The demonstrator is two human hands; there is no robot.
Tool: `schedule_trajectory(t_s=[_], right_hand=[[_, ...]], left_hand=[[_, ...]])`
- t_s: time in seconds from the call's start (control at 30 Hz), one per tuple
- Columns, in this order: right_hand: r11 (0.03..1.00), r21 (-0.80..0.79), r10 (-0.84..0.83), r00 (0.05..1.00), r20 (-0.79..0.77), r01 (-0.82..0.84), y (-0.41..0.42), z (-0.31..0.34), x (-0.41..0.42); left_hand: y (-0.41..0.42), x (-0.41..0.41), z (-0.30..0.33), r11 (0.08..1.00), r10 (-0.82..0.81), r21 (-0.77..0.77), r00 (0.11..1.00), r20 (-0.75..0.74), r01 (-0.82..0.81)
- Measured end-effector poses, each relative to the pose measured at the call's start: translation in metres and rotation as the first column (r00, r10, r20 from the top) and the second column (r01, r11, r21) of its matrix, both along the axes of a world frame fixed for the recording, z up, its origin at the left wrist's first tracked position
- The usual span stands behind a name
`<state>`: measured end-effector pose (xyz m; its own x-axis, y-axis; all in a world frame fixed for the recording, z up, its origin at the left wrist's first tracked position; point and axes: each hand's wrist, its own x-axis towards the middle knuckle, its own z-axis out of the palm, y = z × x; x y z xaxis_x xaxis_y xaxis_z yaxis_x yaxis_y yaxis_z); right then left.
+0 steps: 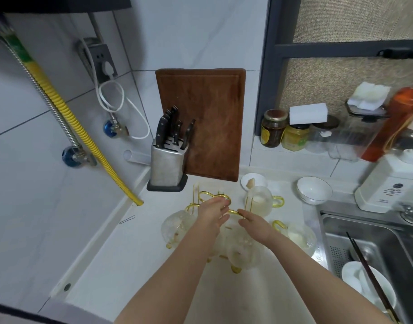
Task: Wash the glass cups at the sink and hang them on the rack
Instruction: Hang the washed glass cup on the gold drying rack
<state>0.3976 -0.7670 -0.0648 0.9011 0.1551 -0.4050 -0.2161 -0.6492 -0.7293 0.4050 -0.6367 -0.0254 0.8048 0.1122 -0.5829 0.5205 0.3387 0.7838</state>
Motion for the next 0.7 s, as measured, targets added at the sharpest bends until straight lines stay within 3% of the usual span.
schedule_trajectory(t_s=[0.4, 0.57, 0.7], right_hand=[[0.982, -0.149, 0.14, 0.98, 0.139, -0.119, 0.011, 0.006, -0.04], [0.958, -0.202, 0.239, 0.953, 0.184, -0.202, 0.017, 0.0, -0.062], [0.941, -0.248, 0.282, 0.939, 0.196, -0.231, 0.023, 0.0, -0.074]], left_hand=[[0.003, -0.006, -0.007, 0.933, 0.012, 0.358, 0.997, 0.081, -0.04], [0.008, -0.024, -0.011, 0.791, -0.093, 0.612, 0.99, 0.104, 0.01], [0.014, -0.04, -0.012, 0.602, -0.032, 0.791, 0.987, 0.157, -0.106]])
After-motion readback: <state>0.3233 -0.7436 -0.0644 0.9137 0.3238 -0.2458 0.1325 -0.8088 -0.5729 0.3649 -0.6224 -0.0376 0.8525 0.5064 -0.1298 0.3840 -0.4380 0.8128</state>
